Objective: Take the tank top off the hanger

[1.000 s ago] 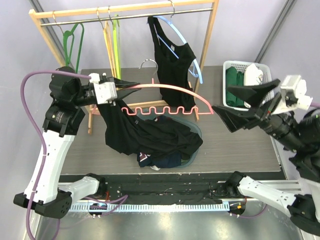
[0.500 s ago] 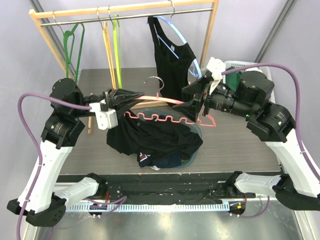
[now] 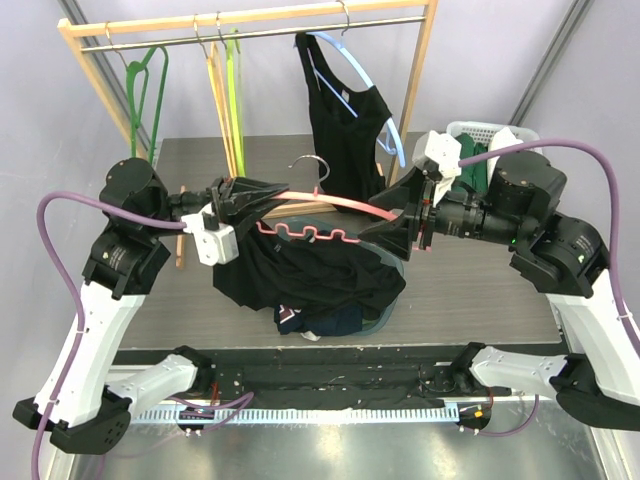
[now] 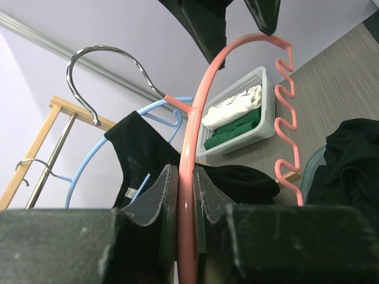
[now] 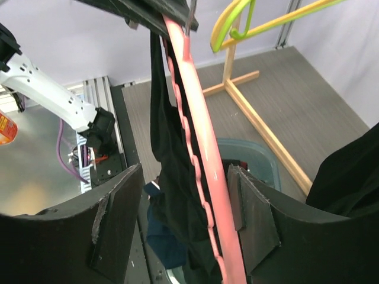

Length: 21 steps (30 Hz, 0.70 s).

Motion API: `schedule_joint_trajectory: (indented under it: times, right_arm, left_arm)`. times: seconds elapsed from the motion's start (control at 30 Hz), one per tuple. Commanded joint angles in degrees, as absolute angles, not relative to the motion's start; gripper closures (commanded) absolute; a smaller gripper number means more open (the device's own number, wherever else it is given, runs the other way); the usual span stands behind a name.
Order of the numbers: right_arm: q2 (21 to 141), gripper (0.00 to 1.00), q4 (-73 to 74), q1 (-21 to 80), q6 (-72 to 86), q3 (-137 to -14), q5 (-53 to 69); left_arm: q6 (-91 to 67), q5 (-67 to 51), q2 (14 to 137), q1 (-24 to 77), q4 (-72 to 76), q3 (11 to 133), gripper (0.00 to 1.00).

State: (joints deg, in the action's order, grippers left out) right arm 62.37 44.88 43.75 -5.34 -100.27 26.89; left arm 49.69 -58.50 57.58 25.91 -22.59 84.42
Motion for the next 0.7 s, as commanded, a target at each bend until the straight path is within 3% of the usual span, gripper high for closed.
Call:
schedule_joint_trajectory:
  times: [0.0, 0.2, 0.3, 0.4, 0.43, 0.47, 0.67]
  right_arm:
    - [61.1, 0.34, 45.2, 43.8, -5.5, -99.1, 26.9]
    - [60.3, 0.41, 45.4, 43.8, -5.3, -97.7, 26.8]
    - [60.3, 0.52, 45.4, 43.8, -5.0, -97.1, 27.8]
    - [60.2, 0.75, 45.6, 43.8, -4.8, -96.5, 28.3]
    - [59.9, 0.9, 45.6, 43.8, -4.7, -96.2, 28.4]
    - [59.9, 0.97, 45.6, 43.7, -4.7, -96.1, 28.4]
    - [58.6, 0.99, 45.9, 43.8, -4.3, -95.7, 28.2]
  left_arm:
    - [50.3, -58.6, 56.3, 26.4, -18.4, 84.8, 1.0]
    - [49.6, -59.1, 55.6, 26.4, -18.5, 84.6, 1.0]
    - [50.1, -58.8, 55.5, 26.4, -18.5, 84.3, 1.0]
    - [50.8, -58.8, 55.4, 26.4, -18.5, 83.8, 1.0]
    - [51.0, -58.8, 55.3, 26.4, -18.5, 83.8, 1.0]
    - [51.1, -58.8, 55.3, 26.4, -18.5, 83.8, 1.0]
    - [51.5, -58.5, 55.8, 26.5, -18.1, 83.5, 1.0]
